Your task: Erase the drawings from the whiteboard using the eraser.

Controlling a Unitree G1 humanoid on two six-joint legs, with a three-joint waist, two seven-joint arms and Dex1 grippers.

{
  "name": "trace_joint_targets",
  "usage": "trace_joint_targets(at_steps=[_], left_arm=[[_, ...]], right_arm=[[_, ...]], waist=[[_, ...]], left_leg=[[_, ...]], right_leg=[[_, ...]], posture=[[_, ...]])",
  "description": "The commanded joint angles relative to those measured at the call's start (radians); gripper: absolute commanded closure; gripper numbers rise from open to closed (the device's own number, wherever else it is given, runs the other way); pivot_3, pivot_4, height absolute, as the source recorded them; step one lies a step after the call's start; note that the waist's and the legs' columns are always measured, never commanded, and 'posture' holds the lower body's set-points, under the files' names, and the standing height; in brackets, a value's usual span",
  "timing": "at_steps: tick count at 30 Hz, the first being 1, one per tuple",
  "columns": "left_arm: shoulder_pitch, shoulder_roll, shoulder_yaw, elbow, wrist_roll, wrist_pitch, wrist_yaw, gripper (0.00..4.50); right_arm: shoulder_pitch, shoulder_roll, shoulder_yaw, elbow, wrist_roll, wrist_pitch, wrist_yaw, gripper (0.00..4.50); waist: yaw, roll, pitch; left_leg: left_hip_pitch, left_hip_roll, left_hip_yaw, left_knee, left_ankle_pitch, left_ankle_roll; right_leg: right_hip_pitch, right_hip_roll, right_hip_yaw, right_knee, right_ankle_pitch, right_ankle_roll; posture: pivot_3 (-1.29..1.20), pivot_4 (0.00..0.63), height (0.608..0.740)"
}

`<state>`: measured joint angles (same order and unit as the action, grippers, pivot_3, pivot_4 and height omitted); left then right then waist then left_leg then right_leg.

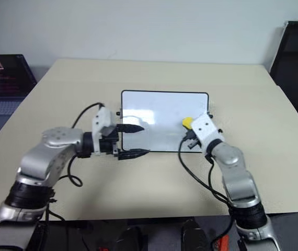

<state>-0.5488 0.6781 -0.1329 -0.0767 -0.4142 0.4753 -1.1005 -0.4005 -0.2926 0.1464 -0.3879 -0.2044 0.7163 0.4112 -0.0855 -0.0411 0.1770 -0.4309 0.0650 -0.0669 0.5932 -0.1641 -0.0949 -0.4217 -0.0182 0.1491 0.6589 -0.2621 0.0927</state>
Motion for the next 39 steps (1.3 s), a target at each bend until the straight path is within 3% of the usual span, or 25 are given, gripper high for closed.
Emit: trace_joint_targets(at_steps=[1, 8, 14, 25, 35, 39], left_arm=[[-0.052, -0.027, -0.024, 0.031, 0.026, -0.054, -0.033, 0.00], [-0.152, -0.124, -0.084, 0.142, 0.075, -0.134, -0.089, 0.00], [-0.230, -0.210, -0.152, 0.211, 0.108, -0.201, -0.172, 0.00], [-0.391, -0.358, -0.204, 0.339, 0.162, -0.285, -0.233, 0.00], [-0.377, -0.375, -0.227, 0.330, 0.218, -0.320, -0.228, 0.00], [-0.361, -0.369, -0.223, 0.314, 0.213, -0.310, -0.228, 0.00]], right_arm=[[0.043, -0.024, -0.068, -0.055, -0.001, 0.017, -0.036, 3.67], [0.185, 0.079, -0.381, -0.307, 0.088, 0.223, -0.124, 3.67], [0.233, 0.117, -0.415, -0.371, 0.114, 0.358, -0.167, 3.67], [0.153, 0.092, -0.449, -0.129, 0.172, 0.322, -0.218, 3.67], [0.070, 0.055, -0.481, 0.106, 0.227, 0.213, -0.232, 3.67], [0.062, 0.023, -0.480, 0.172, 0.249, 0.173, -0.227, 2.47]], waist=[[0.010, 0.000, 0.000], [0.032, 0.001, 0.000], [0.018, 0.002, 0.000], [0.017, 0.002, 0.000], [0.004, 0.004, 0.001], [0.003, 0.005, 0.002]], left_leg=[[-0.001, 0.000, -0.001, 0.000, 0.000, 0.000], [-0.002, 0.000, -0.002, -0.001, 0.000, 0.000], [-0.001, 0.000, -0.003, 0.001, 0.000, 0.000], [-0.001, -0.001, -0.003, 0.001, 0.000, 0.001], [-0.001, -0.001, -0.003, 0.000, 0.000, 0.001], [-0.001, -0.001, -0.003, 0.000, 0.000, 0.001]], right_leg=[[0.000, 0.000, 0.000, 0.000, 0.000, 0.001], [0.000, 0.000, -0.003, 0.000, 0.002, 0.004], [0.001, 0.000, -0.003, 0.001, -0.001, 0.000], [0.001, 0.000, -0.003, 0.001, -0.001, 0.001], [0.001, 0.000, -0.002, 0.001, 0.002, 0.006], [0.001, 0.000, -0.002, 0.001, 0.002, 0.007]], posture=[[0.00, 0.150, 0.740], [0.00, 0.150, 0.740], [0.00, 0.150, 0.740], [0.00, 0.150, 0.740], [0.00, 0.150, 0.740], [0.00, 0.150, 0.740]])
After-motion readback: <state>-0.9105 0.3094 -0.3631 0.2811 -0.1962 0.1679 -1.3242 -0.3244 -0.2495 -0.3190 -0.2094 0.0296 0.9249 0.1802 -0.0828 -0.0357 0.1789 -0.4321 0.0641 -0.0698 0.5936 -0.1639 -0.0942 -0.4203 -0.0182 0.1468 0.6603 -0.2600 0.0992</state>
